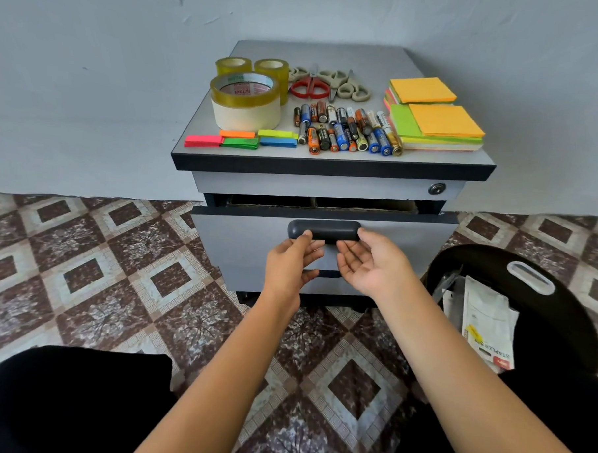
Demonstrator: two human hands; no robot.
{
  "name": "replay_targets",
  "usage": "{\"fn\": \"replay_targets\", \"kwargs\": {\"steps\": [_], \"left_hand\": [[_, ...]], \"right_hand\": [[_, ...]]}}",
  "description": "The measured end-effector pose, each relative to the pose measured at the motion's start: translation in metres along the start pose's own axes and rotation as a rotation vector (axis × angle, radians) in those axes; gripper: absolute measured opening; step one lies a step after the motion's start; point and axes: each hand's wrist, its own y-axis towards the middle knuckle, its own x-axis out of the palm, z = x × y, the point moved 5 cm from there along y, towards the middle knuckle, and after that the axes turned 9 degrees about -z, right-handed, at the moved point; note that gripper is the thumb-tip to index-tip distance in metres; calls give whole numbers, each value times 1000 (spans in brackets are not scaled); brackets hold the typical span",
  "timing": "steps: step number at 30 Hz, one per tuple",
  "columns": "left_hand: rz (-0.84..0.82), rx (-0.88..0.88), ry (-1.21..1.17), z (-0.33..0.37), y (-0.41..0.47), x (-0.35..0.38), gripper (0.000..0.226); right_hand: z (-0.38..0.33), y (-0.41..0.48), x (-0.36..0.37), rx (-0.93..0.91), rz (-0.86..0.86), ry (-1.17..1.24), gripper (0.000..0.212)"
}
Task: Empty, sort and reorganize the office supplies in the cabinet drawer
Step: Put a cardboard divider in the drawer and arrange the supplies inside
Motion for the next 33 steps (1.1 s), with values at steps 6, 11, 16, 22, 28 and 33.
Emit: {"fn": "replay_targets", "kwargs": {"steps": [6,11,16,22,28,33], "left_hand": [[-94,208,618,26,-22,-10,22],[29,711,1142,64,-22,-14,24],[194,676,1386,64,0,-25,35],[208,600,1427,68,11,-32,36],[183,537,1411,70,0,-32,34],[177,626,1420,58,-30,-39,25]], "right_hand": [[-21,-17,-23,-580,258,-902,21],[-39,-33,-2,-1253,159,-1383,28],[-55,-11,14,-1214,187,-1553,39],[-49,3,14,-1043,161,-1806,34],[-49,-12,13,-912,127,-1846,35],[-35,-40,1,-864,100,-1867,34]]}}
